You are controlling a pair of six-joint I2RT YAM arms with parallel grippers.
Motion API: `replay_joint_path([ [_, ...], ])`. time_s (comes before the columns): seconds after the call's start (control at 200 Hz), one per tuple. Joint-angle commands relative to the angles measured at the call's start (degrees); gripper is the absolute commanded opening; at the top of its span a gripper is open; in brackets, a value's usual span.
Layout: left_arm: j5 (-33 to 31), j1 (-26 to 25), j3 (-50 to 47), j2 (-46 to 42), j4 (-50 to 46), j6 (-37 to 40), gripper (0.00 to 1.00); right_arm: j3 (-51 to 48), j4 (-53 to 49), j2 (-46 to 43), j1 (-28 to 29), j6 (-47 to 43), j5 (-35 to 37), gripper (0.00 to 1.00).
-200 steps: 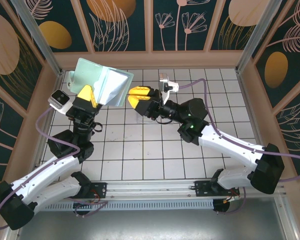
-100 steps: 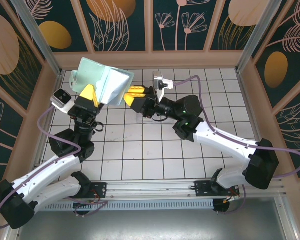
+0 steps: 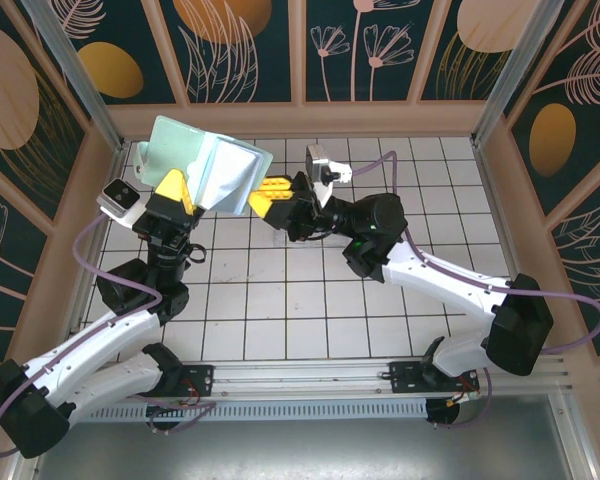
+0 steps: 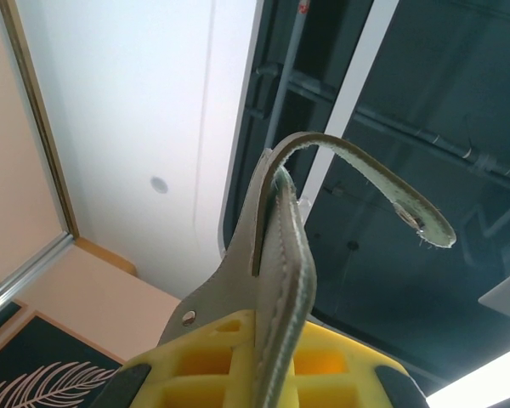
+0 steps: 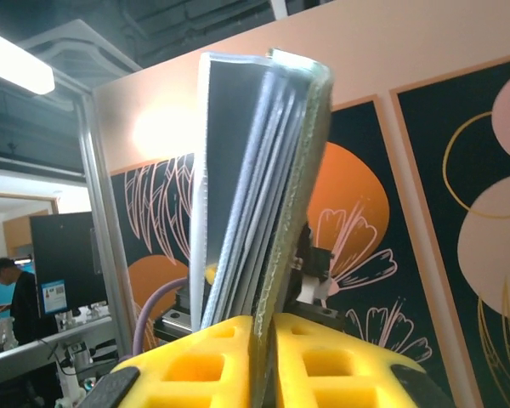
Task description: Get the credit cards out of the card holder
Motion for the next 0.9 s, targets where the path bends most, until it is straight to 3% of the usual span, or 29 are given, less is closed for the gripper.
replay_joint_path([
  [0.0, 0.87, 0.08, 0.75, 0.35, 1.03, -1.25, 0.0, 3.3, 4.2, 0.2, 0.88, -0.88, -0.92, 0.15],
  [0.115, 0.75, 0.12, 0.51, 0.3, 0.92, -1.27, 0.0, 3.83, 2.45, 0.08, 0.87, -1.93, 0.15, 0.11],
  [0.205, 0.41, 0.13, 0.03, -0.24, -0.21, -0.84, 0.0, 3.7, 0.53, -0.36, 0.93, -2.89, 0.66, 0.0],
  [0.27, -0.69, 0.09, -0.48, -1.81, -3.69, 0.85, 0.0, 2.96, -2.45, -1.59, 0.89, -4.25, 1.92, 0.0],
  [0.385, -3.44, 0.08, -0.14, -7.12, -19.0, 8.17, 0.33, 0.64, -11.06, -5.05, 0.83, -7.93, 5.79, 0.0],
  [0.435, -5.2, 0.12, 0.11, -9.34, -26.71, 11.45, 0.52, -0.34, -15.93, -6.73, 0.61, -9.26, 7.79, 0.0],
  [0.57, -11.9, 0.1, -2.36, -14.92, -41.84, 16.3, 0.69, -3.81, -26.33, -11.42, -0.25, -10.61, 11.85, 0.0],
  [0.691, -17.76, 0.14, -7.19, -20.5, -49.85, 17.13, 0.71, -4.84, -39.35, -13.96, -1.15, -11.48, 13.9, 0.0],
  [0.891, -24.08, 0.1, -16.19, -29.96, -58.53, 14.08, 0.71, -9.63, -48.82, -15.22, -2.56, -9.66, 11.4, 0.0],
])
